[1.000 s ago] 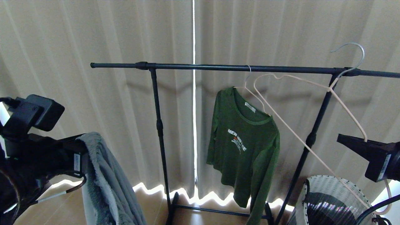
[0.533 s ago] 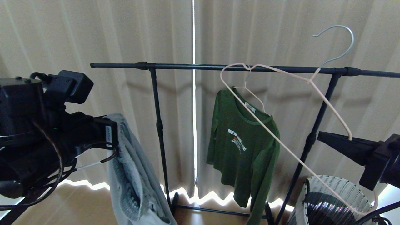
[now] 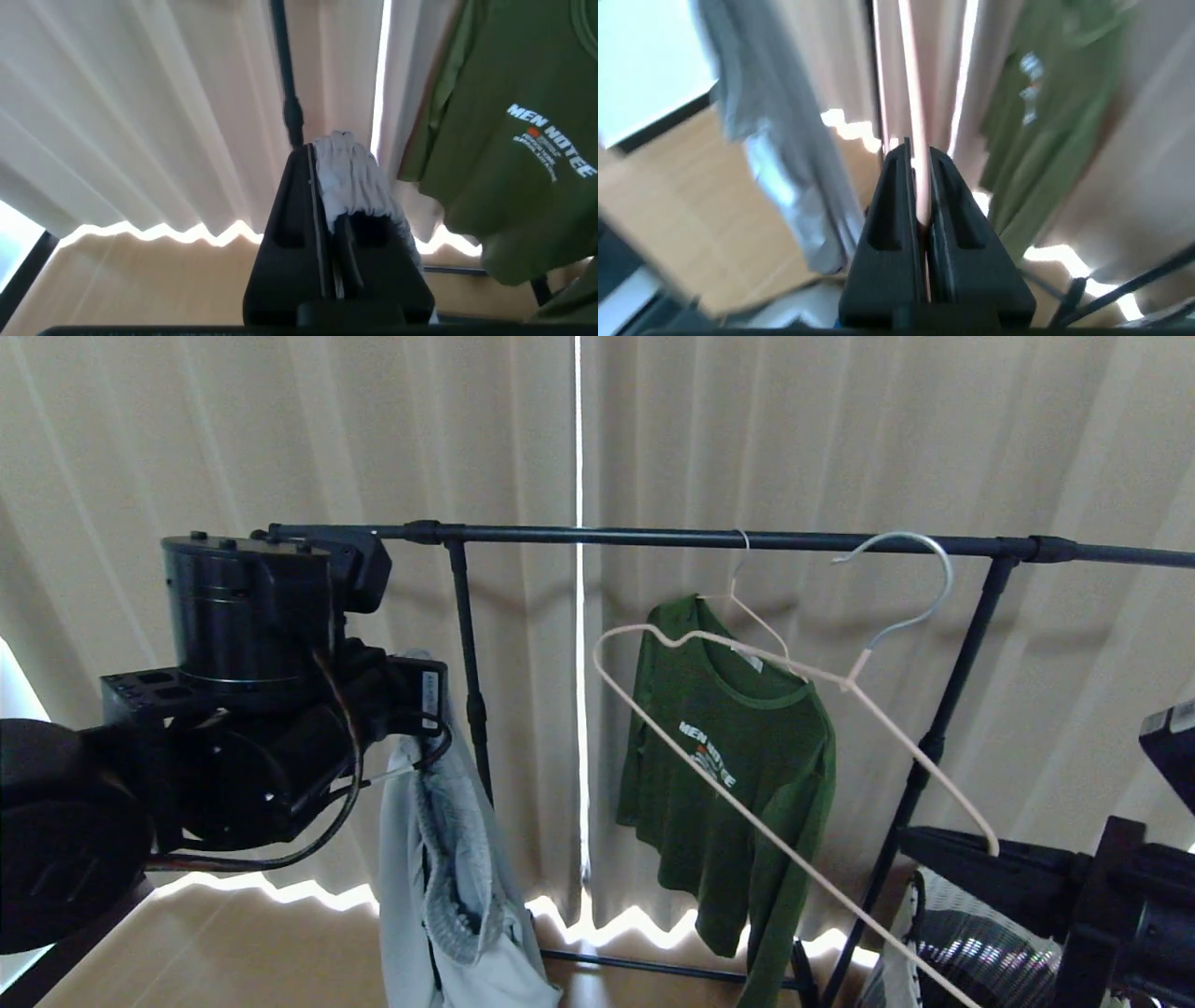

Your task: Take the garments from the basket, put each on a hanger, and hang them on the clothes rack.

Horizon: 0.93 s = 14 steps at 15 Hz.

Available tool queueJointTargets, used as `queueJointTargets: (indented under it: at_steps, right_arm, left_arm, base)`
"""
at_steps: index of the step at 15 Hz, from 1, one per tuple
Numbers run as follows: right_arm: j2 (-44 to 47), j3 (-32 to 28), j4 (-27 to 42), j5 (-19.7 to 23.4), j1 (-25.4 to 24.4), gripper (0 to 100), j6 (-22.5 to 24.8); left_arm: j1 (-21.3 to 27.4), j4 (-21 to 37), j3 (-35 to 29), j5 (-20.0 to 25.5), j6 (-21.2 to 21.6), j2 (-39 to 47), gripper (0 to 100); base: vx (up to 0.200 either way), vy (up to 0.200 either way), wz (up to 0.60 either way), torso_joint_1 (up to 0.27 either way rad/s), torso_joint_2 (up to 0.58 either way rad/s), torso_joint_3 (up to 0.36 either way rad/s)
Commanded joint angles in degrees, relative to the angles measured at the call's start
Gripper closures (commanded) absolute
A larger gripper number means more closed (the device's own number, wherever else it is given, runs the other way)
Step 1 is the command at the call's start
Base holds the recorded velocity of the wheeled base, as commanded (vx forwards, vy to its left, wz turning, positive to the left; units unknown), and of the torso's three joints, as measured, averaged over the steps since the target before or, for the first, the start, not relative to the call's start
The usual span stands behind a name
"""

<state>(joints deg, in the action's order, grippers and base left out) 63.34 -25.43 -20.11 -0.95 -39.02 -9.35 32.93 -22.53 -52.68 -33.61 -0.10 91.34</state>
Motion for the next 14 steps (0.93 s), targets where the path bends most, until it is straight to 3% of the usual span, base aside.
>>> queueJointTargets:
  at_steps: [1,7,10,14]
  right_arm:
    - [0.4,2.1,-0.3,1.5,-4.2,100,-0.2]
    - [1.3,2.3,-0.3,11.1,-7.3,100,-0.1]
    - [5.3,1.3,-0.5,11.1,-7.3,100,-0.1]
    - [10.8,-1.3,-0.6,11.0,-7.2,100,-0.3]
  left_arm:
    - [0.0,0.5,-2.0,-0.8,-0.2,3.2,100]
    - [-0.9,5.7,-5.2,-1.1,-0.2,3.1,100]
    - [-0.7,12.3,-6.4,-1.0,-0.3,0.5,100]
    - [-0.7,15.0,-8.0,-1.0,-0.3,-0.3,100]
  base:
    - [0.000,0.000,0.00,0.000,0.00,0.000]
    - [0.000,0.000,0.00,0.000,0.00,0.000]
    - [0.000,0.000,0.00,0.000,0.00,0.000]
    - [0.000,0.000,0.00,0.000,0.00,0.000]
